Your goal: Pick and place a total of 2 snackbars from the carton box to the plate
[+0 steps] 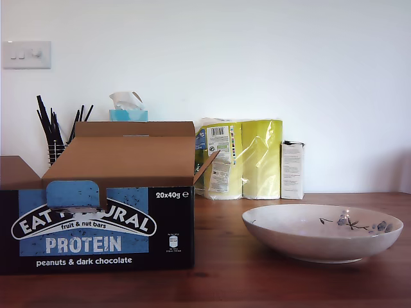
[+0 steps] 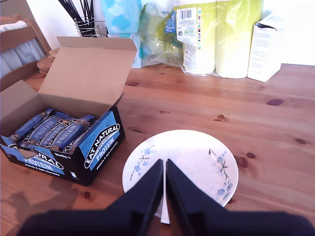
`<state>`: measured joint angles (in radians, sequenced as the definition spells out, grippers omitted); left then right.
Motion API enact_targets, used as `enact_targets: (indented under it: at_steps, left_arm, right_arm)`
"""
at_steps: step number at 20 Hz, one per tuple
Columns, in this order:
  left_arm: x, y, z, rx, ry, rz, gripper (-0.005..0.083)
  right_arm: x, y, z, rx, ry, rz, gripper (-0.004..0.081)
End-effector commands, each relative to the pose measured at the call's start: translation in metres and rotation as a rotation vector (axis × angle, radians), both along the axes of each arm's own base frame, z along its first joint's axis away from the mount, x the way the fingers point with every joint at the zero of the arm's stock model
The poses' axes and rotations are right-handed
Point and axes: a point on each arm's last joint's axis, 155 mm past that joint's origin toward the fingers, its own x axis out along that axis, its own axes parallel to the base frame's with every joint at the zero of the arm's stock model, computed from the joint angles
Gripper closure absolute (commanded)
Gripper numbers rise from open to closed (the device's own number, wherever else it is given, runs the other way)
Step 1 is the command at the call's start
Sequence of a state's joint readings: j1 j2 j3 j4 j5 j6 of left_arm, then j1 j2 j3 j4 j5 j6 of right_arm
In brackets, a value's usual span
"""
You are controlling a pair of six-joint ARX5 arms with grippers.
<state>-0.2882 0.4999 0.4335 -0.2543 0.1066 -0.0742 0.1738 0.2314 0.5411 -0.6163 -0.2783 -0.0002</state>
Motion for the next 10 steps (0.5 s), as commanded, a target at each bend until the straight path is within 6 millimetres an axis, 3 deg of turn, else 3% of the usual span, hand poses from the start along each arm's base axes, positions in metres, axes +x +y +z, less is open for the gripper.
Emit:
enact_targets:
  at_steps: [1,7,10]
  left_arm:
    - [-0.002,-0.009,-0.003,-0.018,0.003,-0.042,0.0794]
    - [-0.002,-0.009,-0.003,-0.020,0.003,-0.047,0.0794]
    - [-0.005,-0.015,0.006,-0.027,-0.006,-0.079,0.0794]
  right_arm:
    - [0.001,0.001,-0.007,-0.002,0.014,0.004,0.0783]
    - [0.000,0.002,-0.006,0.000,0.012,0.009,0.0783]
    - [-0.007,0.013,0.002,0.023,0.015,0.077,0.0783]
